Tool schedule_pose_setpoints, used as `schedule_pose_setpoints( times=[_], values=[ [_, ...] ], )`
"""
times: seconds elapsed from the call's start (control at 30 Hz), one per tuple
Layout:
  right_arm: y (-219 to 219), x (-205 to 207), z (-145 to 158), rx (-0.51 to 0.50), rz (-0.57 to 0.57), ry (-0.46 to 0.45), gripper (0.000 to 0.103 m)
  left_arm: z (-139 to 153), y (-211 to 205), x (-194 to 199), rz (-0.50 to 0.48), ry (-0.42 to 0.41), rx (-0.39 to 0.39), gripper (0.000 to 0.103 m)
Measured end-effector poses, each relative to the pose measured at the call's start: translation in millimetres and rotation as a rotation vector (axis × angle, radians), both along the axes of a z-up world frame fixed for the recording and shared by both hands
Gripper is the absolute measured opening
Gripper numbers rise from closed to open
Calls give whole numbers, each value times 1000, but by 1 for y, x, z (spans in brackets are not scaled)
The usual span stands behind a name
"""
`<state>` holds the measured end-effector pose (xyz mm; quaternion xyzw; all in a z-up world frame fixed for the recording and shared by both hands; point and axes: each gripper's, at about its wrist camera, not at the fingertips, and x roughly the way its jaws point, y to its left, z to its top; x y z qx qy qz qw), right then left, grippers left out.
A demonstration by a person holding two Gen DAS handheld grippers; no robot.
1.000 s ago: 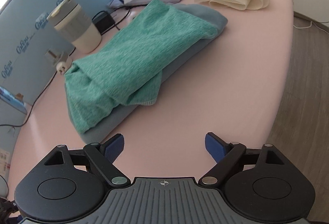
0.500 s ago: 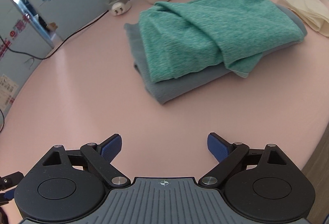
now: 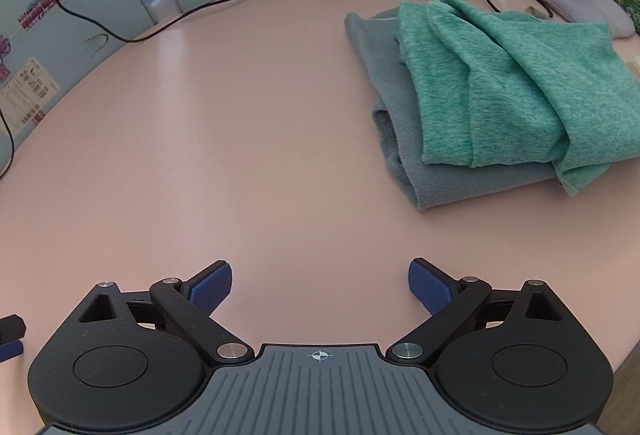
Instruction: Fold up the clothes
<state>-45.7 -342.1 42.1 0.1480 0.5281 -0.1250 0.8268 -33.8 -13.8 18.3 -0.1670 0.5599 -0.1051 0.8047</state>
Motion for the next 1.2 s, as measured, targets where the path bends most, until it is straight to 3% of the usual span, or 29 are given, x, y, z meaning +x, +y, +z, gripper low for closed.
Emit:
schedule_pose_setpoints(
  times=[0.13, 0.33, 0.73, 1.2],
  values=[
    [12, 8, -2, -39, 66, 23, 98, -1, -6, 1, -25, 5, 32, 103],
    [25, 13, -8, -93, 128, 61, 103, -2, -27, 1, -122, -10, 157, 103],
    [25, 15, -12, -106, 146, 64, 103, -5, -60, -8, -249, -39, 364, 103],
    [30, 11, -10, -111, 147, 53, 103, 0, -61, -14, -252, -53, 371, 103]
  ],
)
